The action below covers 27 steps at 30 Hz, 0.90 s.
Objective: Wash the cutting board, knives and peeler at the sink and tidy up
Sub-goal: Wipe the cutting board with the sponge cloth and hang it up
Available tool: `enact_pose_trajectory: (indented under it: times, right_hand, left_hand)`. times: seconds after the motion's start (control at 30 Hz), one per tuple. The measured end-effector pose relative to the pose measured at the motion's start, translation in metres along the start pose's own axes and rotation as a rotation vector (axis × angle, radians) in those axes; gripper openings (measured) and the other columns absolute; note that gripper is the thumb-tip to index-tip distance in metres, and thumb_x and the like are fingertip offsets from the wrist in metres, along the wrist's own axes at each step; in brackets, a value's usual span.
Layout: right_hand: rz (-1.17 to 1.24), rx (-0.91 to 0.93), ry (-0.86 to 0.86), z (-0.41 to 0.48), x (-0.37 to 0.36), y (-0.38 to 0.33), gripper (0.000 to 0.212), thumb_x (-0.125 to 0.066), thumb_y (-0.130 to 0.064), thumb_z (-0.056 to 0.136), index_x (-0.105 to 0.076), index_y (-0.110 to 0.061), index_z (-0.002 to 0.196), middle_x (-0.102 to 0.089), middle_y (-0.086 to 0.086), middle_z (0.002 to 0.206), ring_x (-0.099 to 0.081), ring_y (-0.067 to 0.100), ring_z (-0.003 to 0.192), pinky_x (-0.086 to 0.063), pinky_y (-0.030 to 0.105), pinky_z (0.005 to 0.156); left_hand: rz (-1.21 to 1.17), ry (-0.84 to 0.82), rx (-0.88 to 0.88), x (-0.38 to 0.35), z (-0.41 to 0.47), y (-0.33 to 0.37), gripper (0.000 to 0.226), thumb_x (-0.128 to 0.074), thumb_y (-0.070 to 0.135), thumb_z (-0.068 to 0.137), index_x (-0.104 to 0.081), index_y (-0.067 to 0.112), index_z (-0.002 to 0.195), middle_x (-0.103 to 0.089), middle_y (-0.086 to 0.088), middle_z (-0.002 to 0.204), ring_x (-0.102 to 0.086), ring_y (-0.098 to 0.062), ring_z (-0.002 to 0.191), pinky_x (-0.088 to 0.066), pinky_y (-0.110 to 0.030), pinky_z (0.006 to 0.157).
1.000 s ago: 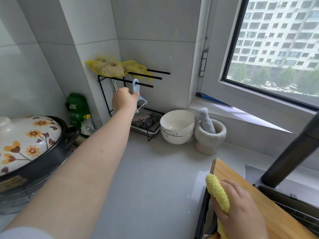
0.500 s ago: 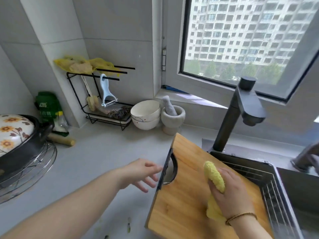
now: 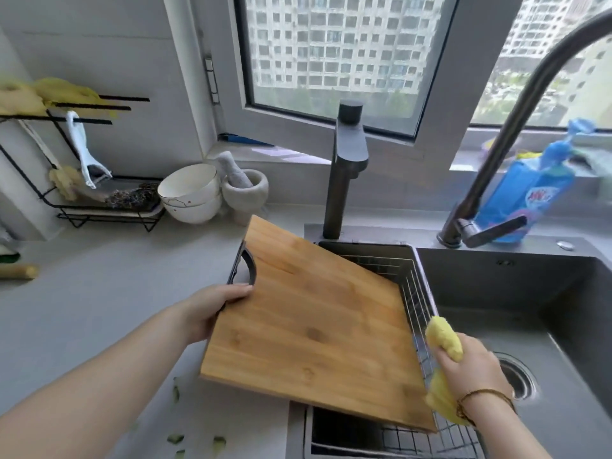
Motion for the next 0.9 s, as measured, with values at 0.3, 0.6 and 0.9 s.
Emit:
enact_pose_trajectory:
  times: [0.3, 0.6, 0.9]
  right_hand:
    - [0.058, 0.011, -0.004, -0.002, 0.002, -0.002, 0.031, -0.039, -0.031, 0.094, -0.036, -0.031, 0.063, -0.049, -0.003, 0.084, -0.049, 0.022, 0.086, -0.037, 0.027, 0.065]
    - [0.214, 0.021, -0.093, 0.001, 0.013, 0.001, 0.02, -0.048, -0.026, 0.091, -0.047, -0.024, 0.072, -0.056, 0.004, 0.078, -0.052, 0.026, 0.081, -0.041, 0.031, 0.071]
    - [0.718, -0.367, -0.382, 0.011, 0.068, 0.021, 0.044, -0.056, -0.04, 0.086, -0.058, 0.004, 0.086, -0.062, 0.014, 0.053, -0.057, 0.025, 0.04, -0.048, 0.025, 0.041]
  left_hand:
    - [0.052, 0.06, -0.136, -0.007, -0.041, 0.011, 0.028, -0.04, 0.013, 0.093, -0.068, 0.009, 0.094, -0.073, -0.009, 0.081, -0.066, -0.028, 0.075, -0.048, -0.036, 0.069]
    - [-0.103, 0.081, -0.305, -0.002, -0.111, -0.021, 0.031, -0.035, 0.013, 0.094, -0.065, 0.004, 0.093, -0.069, -0.006, 0.056, -0.064, -0.016, 0.044, -0.05, -0.026, 0.049]
    - [-0.412, 0.167, -0.339, -0.034, -0.142, -0.024, 0.02, -0.064, 0.029, 0.052, -0.075, 0.012, 0.054, -0.07, -0.01, 0.061, -0.066, -0.023, 0.047, -0.052, -0.034, 0.054]
Point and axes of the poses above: each hand's wrist, its own z-axis towards the middle knuckle, its own x-axis out of the back of the hand, y = z × x, the point moved 2 cm from there along z, towards the middle knuckle
